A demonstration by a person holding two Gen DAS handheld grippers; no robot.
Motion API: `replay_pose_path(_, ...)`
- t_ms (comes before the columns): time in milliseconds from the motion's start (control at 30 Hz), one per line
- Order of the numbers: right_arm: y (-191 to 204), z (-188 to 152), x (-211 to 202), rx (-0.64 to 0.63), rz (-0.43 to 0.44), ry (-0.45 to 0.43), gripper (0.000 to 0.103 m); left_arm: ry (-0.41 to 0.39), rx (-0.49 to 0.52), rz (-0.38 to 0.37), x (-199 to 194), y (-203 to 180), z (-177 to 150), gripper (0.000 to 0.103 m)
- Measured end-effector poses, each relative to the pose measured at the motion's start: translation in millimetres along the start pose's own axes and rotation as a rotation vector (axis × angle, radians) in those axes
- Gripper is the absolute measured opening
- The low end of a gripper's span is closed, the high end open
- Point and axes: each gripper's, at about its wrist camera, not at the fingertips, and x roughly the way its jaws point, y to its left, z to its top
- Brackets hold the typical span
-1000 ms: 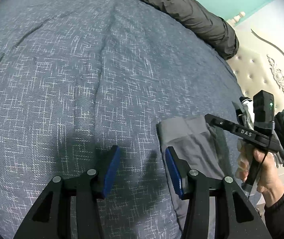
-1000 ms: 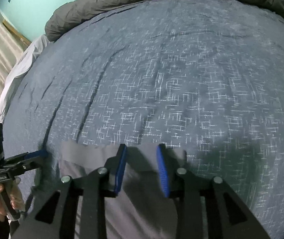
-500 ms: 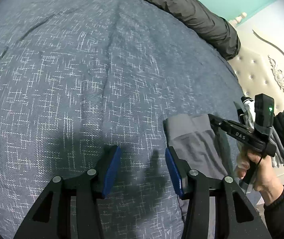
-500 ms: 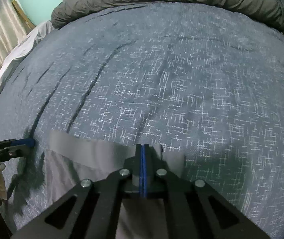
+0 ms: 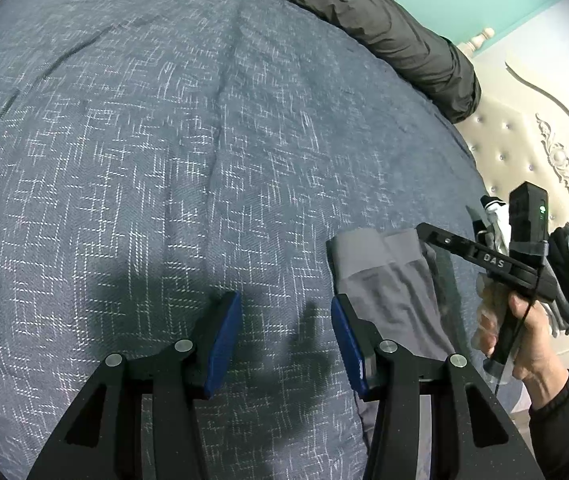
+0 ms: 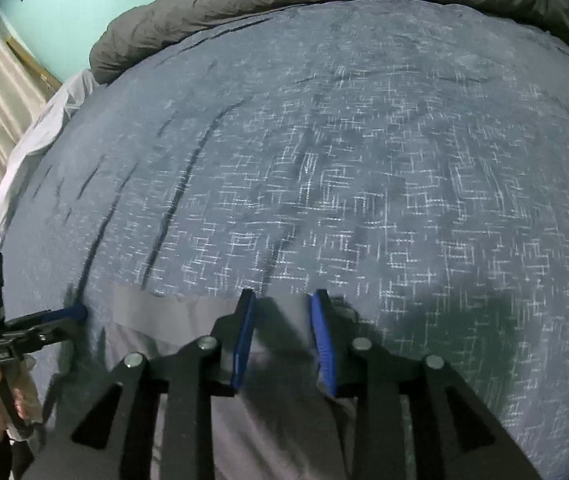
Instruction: Fold clothes
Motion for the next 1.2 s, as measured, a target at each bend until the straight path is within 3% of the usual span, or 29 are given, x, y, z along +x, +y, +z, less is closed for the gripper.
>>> replay_pose_path(200, 10, -2, 11, -0.076, -0.044, 0.022, 0.028, -0.001, -0.005, -0.002, 0, 0, -3, 0.051)
replay_pose_path(233, 12, -3, 10, -0.087, -0.050, 0.016, 0.025, 0.000, -0.005, -0.002, 0, 0, -3, 0.051)
replay_pose_path(300, 16, -4, 10, -0.110, -0.060, 0.008, 0.010, 0.000, -0.006, -0.002, 0, 0, -3, 0.051)
replay_pose_path(367, 17, -7, 4, -0.134, -0.065, -0.007, 0.005, 0.000, -0.007, -0.003, -1, 1, -3, 0.051)
replay_pose_path(700, 17, -9, -28, -0.136, -0.027, -0.119, 0.003, -0.003, -0.011, 0.003, -5, 4, -9, 0.051)
replay_pose_path(800, 6, -11, -40, -0.103, -0.030, -0.129, 0.003, -0.007, -0.011, 0.001, -6, 2, -9, 0.051)
replay_pose_path(1100, -15, -17, -24, -0.039, -0.040, -0.100, 0.003, -0.008, -0.002, -0.015, 2, -16, -7, 0.051)
replay_pose_path(1200, -18, -18, -17, -0.016, -0.070, -0.086, 0.003, 0.001, -0.001, -0.021, 8, -23, -4, 0.062)
